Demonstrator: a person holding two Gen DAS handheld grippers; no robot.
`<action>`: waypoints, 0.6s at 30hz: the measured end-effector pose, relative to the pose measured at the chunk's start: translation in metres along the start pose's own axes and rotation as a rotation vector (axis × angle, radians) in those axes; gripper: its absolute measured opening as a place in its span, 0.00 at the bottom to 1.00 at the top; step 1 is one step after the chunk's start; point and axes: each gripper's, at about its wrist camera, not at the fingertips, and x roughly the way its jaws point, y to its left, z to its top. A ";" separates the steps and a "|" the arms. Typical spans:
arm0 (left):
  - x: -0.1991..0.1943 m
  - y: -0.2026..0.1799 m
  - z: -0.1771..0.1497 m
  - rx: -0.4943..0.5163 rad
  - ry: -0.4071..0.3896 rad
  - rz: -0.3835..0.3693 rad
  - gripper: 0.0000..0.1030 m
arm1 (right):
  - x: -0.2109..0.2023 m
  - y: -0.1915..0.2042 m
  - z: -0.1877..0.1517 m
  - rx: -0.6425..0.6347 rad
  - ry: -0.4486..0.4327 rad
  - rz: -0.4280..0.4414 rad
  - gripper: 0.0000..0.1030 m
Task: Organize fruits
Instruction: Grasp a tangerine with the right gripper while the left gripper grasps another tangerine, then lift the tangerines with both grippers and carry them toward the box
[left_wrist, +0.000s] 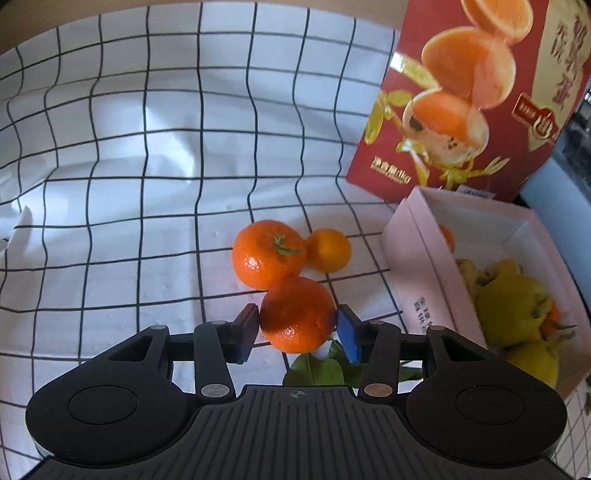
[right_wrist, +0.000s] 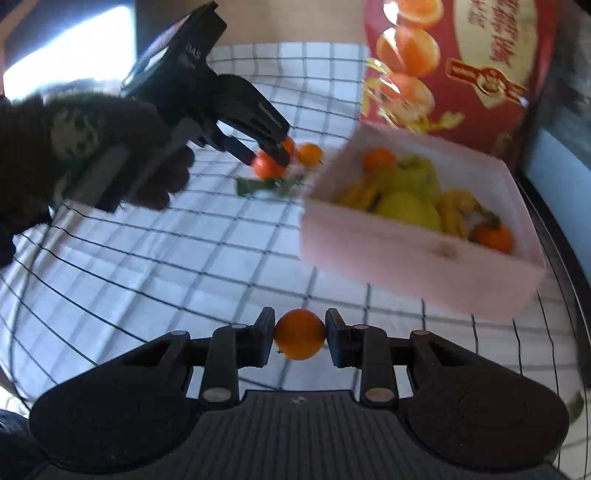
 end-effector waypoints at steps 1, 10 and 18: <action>0.003 0.000 0.000 0.000 0.009 0.002 0.49 | 0.001 -0.002 -0.004 0.008 -0.009 -0.002 0.28; -0.033 0.002 -0.027 -0.015 -0.046 -0.057 0.49 | 0.004 -0.009 -0.016 0.018 -0.041 -0.010 0.48; -0.092 0.009 -0.080 -0.070 -0.040 -0.219 0.49 | 0.013 -0.010 -0.024 0.022 -0.040 0.006 0.55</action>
